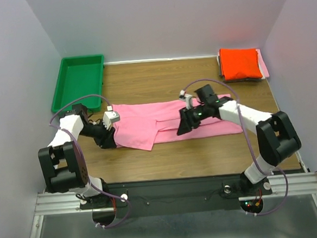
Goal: Fold and stack the t-shirts
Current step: Fold the tshirt
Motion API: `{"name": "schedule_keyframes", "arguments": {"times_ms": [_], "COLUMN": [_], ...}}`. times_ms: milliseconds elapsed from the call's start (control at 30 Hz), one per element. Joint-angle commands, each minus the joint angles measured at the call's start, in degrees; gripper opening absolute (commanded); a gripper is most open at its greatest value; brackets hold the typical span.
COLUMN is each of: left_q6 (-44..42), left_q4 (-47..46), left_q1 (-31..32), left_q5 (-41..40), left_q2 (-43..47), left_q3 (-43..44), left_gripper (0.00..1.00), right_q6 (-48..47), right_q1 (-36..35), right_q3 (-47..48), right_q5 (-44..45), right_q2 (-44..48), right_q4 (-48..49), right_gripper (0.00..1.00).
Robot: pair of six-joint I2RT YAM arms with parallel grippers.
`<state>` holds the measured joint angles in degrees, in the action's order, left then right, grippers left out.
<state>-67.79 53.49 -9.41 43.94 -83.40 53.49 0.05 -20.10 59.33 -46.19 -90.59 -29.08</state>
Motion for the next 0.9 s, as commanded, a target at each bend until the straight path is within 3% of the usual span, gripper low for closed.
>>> {"name": "schedule_keyframes", "arguments": {"times_ms": [0, 200, 367, 533, 867], "left_q6": [-0.68, -2.86, -8.13, -12.18, -10.96], "left_q4": [1.97, -3.74, -15.51, -29.92, -39.25], "left_q1": [0.01, 1.93, 6.41, 14.94, 22.06], "left_q5": [3.43, 2.55, -0.17, -5.61, -8.79], "left_q2": [2.09, 11.66, 23.96, 37.06, 34.36], "left_q3": [1.96, -0.05, -10.06, -21.75, -23.88], "left_gripper": [0.52, 0.49, 0.52, 0.57, 0.59], "right_q6": [15.4, 20.77, 28.06, 34.91, 45.2], "right_q1": [-12.05, -21.82, -23.93, -25.69, -26.84], "right_q3": [-0.88, 0.17, 1.49, 1.31, 1.58], "right_q5": [1.97, 7.51, 11.38, 12.88, 12.96], "right_q2": [-1.87, -9.95, -15.49, -18.92, -25.69], "right_q4": [21.85, 26.44, 30.47, 34.17, 40.59], "right_gripper": [0.53, 0.53, 0.54, 0.56, 0.48]}}
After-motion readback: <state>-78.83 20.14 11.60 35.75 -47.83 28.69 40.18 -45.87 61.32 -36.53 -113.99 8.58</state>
